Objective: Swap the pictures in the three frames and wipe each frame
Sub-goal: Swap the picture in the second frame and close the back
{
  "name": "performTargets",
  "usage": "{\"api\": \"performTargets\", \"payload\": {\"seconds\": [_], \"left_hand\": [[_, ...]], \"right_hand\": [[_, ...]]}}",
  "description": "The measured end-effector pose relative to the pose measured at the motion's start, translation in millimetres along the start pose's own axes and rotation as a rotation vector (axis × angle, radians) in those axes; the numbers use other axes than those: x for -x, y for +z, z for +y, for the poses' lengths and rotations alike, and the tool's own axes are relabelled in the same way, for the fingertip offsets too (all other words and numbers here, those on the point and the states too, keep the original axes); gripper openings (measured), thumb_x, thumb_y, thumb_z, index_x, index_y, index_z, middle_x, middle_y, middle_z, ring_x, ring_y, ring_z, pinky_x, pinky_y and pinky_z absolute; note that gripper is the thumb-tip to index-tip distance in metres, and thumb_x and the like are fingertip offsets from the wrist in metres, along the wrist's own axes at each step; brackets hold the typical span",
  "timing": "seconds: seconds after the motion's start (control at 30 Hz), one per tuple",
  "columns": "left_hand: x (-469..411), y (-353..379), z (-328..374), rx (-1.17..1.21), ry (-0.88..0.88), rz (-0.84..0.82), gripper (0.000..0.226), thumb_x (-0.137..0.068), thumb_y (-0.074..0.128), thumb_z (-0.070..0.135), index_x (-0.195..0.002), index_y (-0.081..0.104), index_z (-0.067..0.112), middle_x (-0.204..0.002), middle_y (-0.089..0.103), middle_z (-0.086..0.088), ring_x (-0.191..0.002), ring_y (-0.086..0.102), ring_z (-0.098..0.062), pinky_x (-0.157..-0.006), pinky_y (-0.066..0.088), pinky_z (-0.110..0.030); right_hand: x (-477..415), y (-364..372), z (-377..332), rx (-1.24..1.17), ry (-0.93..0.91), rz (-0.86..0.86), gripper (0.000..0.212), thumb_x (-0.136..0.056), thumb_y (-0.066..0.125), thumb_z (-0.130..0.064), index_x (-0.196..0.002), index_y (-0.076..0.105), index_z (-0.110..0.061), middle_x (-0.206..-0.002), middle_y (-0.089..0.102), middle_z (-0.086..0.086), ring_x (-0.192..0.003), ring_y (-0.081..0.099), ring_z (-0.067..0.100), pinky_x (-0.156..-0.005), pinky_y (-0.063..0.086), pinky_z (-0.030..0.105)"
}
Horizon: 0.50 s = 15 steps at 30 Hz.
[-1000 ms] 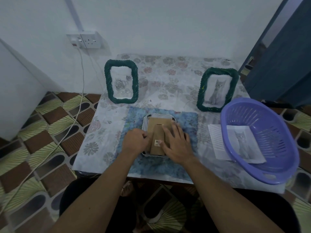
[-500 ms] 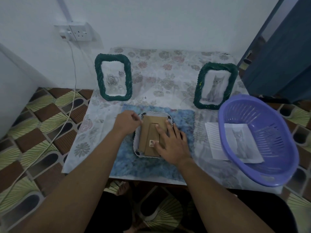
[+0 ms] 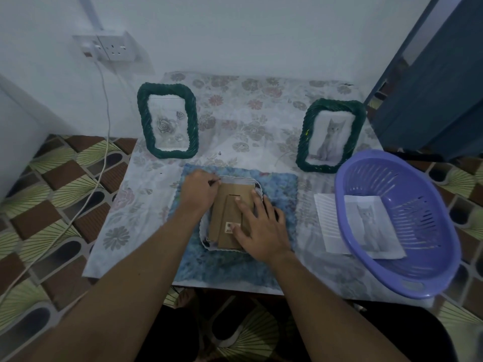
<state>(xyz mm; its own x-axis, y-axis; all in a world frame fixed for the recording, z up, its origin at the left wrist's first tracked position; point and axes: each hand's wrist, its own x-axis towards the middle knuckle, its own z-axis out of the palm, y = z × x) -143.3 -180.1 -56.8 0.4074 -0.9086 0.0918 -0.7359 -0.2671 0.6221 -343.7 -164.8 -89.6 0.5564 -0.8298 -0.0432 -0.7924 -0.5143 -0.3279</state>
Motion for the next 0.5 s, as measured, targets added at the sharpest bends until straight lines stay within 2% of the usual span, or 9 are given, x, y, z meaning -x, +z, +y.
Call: {"api": "performTargets", "payload": {"seconds": [0.2,0.37,0.5], "left_hand": [[-3,5,-1,-0.002,-0.041,-0.016,0.018,-0.089,0.068,0.012,-0.105,0.073,0.004,-0.106,0.067,-0.017,-0.095,0.063,-0.027,-0.084,0.041,-0.022],[-8,7,-6,-0.012,-0.084,-0.132,0.007,-0.093,0.06,0.016,-0.1,0.06,0.016,-0.111,0.053,-0.01,-0.103,0.055,-0.027,-0.096,0.046,-0.04],[-11,7,-11,-0.008,-0.064,-0.174,0.008,-0.095,0.058,0.017,-0.095,0.054,0.024,-0.11,0.054,-0.009,-0.101,0.052,-0.023,-0.096,0.043,-0.038]], "right_hand": [[0,-2,-1,0.0,0.002,-0.013,0.07,-0.089,0.019,-0.069,-0.154,0.017,-0.043,-0.166,0.003,0.001,-0.152,0.005,0.026,-0.115,0.013,0.051],[0,-1,-2,-0.001,0.009,-0.009,0.068,-0.09,0.024,-0.067,-0.154,0.017,-0.044,-0.166,0.004,0.0,-0.152,0.006,0.026,-0.116,0.013,0.051],[1,-2,-2,0.008,0.014,-0.015,0.068,-0.09,0.024,-0.068,-0.153,0.018,-0.044,-0.166,0.003,-0.001,-0.152,0.005,0.024,-0.116,0.013,0.051]]}}
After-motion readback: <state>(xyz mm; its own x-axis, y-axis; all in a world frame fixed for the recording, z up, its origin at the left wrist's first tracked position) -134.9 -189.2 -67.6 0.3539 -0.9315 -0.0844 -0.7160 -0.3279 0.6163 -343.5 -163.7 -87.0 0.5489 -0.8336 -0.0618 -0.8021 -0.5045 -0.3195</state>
